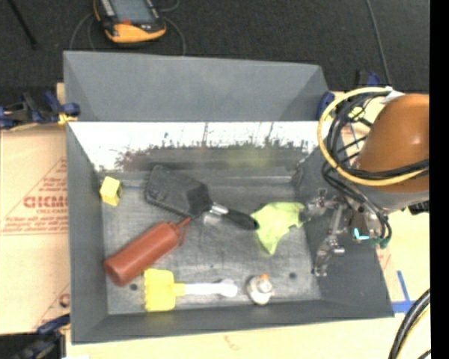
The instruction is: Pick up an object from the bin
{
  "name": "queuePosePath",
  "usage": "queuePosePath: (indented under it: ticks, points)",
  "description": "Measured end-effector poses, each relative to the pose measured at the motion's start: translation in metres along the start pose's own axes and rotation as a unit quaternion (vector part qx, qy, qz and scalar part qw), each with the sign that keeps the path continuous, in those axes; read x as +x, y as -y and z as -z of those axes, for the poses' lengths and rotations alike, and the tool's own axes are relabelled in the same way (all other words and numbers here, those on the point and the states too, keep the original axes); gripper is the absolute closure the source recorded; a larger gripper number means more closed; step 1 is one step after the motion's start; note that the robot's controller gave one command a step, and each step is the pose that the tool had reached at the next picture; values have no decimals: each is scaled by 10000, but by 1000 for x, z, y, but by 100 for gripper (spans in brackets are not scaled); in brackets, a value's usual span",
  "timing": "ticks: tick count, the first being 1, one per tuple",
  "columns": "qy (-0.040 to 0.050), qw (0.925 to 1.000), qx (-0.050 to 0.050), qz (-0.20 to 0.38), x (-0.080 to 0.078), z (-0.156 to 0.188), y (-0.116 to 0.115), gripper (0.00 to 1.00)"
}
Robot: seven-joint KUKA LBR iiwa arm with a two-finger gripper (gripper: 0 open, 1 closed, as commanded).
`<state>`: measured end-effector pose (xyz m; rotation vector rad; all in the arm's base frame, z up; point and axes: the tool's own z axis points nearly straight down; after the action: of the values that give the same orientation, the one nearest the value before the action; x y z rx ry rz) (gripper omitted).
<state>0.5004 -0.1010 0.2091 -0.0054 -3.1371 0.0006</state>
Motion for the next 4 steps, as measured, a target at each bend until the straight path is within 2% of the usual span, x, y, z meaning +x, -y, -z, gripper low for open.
queuePosePath:
  ticks: [1, 2, 3, 4]
  points:
    - [40, 10000, 7, 15, -2, 4, 0, 0]
    - [45, 9997, 9, 226, -17, -18, -25, 0]
    - [14, 9994, -5, -350, -22, -137, -47, 100]
    - [14, 9994, -4, -344, -22, -137, -47, 100]
